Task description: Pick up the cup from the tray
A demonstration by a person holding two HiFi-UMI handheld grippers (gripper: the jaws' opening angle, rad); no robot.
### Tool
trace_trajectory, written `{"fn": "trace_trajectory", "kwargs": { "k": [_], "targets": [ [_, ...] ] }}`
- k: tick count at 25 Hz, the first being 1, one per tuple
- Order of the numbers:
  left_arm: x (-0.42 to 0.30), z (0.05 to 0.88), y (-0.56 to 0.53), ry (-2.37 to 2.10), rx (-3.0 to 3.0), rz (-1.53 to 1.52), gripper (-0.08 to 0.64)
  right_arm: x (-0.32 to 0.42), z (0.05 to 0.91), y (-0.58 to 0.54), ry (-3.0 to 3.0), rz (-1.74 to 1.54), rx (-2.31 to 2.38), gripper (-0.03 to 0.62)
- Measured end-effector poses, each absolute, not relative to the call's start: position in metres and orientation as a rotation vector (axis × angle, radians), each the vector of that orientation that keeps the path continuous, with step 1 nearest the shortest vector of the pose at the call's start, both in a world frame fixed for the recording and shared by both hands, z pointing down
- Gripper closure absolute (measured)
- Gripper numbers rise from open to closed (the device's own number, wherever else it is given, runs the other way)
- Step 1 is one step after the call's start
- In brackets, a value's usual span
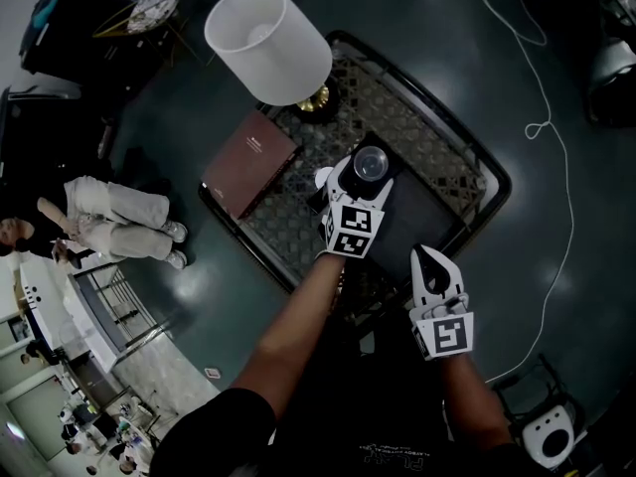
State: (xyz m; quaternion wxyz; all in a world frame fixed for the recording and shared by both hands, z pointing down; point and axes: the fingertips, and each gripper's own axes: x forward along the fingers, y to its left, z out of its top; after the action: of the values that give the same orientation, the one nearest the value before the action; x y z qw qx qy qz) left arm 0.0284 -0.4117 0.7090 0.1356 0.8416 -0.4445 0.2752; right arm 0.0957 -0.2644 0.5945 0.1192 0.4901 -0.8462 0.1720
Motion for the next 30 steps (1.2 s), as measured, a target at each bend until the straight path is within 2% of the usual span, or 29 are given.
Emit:
{"fn": "trace_trajectory", "kwargs": {
  "k": [14,18,30],
  "targets": [
    [0.03,0.718,-0.425,-1.301,2.433,0.798,0.204,0.092,0.639,-0.258,-2.433,0.561,1.386,0.589],
    [0.029,0.717,-0.426,-1.307,2.443,0.802,0.262,0.09,0.641,-0.262,-2.428,0.53,1.375,0.589],
    [0.022,0.696,-0.425,-1.348,2.477,0.738,0.272,0.078,0.632,-0.266,-2.449,0.509,1.373,0.589]
  ]
}}
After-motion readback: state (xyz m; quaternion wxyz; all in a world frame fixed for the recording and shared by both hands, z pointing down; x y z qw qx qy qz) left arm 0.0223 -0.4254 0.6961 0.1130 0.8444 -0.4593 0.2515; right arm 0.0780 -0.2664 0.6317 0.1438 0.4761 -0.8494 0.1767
